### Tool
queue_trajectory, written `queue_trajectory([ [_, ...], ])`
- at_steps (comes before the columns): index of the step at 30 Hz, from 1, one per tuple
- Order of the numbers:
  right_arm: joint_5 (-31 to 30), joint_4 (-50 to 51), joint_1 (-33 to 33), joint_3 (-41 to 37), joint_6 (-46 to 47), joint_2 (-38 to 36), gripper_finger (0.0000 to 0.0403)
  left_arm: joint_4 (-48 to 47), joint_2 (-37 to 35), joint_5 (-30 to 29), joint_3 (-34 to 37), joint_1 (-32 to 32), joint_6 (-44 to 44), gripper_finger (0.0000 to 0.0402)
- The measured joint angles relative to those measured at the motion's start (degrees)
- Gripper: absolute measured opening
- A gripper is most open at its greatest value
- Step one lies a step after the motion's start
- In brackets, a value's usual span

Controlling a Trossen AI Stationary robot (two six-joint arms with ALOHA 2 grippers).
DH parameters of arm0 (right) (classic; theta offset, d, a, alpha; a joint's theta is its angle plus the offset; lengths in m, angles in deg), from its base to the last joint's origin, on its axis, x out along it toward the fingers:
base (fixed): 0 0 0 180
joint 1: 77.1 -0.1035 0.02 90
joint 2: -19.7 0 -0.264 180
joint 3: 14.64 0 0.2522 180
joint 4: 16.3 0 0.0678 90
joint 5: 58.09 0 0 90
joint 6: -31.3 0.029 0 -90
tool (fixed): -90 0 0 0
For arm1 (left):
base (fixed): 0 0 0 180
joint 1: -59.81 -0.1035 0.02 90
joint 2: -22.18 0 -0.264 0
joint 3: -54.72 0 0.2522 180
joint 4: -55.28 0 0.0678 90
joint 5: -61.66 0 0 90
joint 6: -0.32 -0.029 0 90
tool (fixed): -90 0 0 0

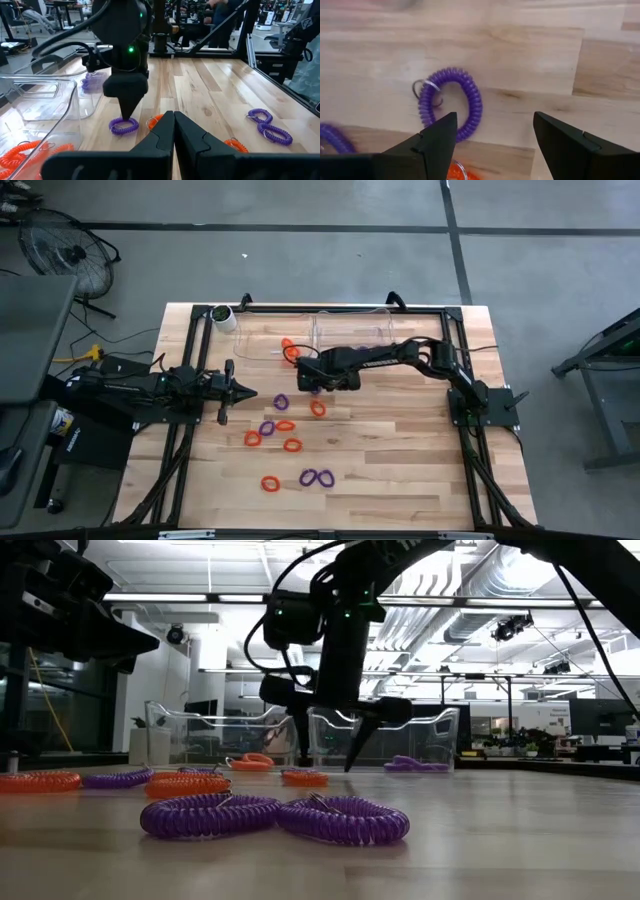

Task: Sort spring keychains
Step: Put the violet spring keychain into the right bin

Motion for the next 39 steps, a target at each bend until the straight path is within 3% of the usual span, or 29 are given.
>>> queue_trajectory([
  [10,2.4,-0.3,0.2,0.3,0.6,2.2,0.0257,0.0,0.0,0.0,0.0,0.0,0.0,0.0003],
  [24,-0.6,3.2,-0.5,0.2,-2.0,2.5,0.0257,0.0,0.0,0.0,0.0,0.0,0.0,0.0003],
  [39,-3.5,12.2,-5.7,0.1,-11.7,2.6,0.0257,0.0,0.0,0.0,0.0,0.0,0.0,0.0003],
])
